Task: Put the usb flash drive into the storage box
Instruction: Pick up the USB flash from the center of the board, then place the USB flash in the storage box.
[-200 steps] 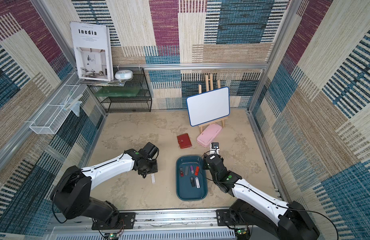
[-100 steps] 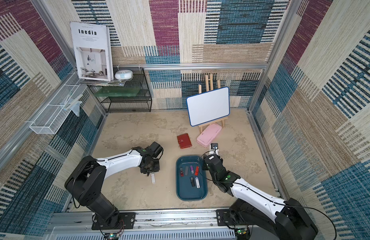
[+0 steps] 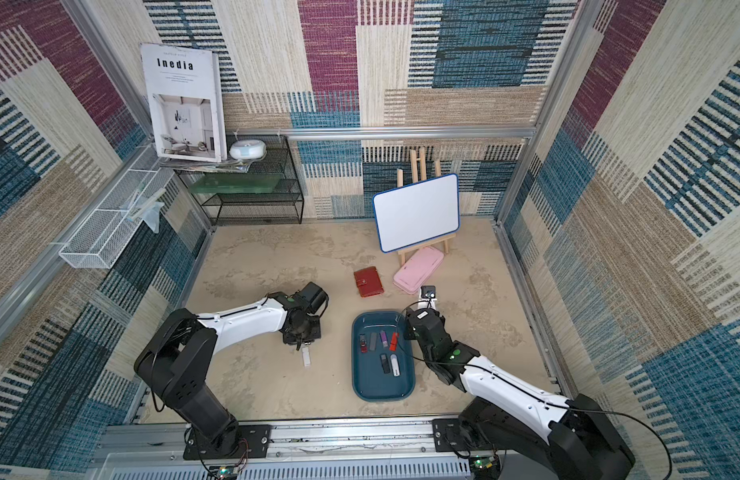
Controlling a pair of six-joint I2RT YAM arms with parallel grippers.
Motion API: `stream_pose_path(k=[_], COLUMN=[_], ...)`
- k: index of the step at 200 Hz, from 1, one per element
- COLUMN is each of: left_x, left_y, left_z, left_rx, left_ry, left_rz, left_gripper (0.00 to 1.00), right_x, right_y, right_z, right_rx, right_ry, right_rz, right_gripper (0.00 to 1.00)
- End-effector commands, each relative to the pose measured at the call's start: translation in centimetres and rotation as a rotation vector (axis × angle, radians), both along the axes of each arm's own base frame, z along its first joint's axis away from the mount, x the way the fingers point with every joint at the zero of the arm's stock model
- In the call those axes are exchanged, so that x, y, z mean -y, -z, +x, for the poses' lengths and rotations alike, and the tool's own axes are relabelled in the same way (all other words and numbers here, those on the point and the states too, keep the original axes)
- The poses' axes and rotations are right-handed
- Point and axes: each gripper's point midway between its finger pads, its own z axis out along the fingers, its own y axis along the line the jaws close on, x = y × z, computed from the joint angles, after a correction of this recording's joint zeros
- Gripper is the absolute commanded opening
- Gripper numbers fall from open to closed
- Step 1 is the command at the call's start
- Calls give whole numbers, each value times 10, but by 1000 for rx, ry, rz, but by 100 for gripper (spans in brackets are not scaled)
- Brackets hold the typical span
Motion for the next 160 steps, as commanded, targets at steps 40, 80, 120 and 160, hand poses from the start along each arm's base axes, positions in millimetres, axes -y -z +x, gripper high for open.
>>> stream_pose_path(k=[40,80,120,160], left_x=[18,68,123,179], left_y=[-45,-109,-115,-104], left_z=[-7,-41,-82,-105], left_rx=[86,210,218,188], left_ry=[37,130,217,310], left_rz=[-99,-201,-233,-245], left_gripper=[0,0,0,0], right_x=[2,9,25,37], right_y=[-7,-6,-9,-9], right_z=[2,2,0,-4], right_rx=[25,27,46,58], right_ry=[20,52,130,176], right_rz=[14,4,-4,4], right_gripper=[48,48,47,47])
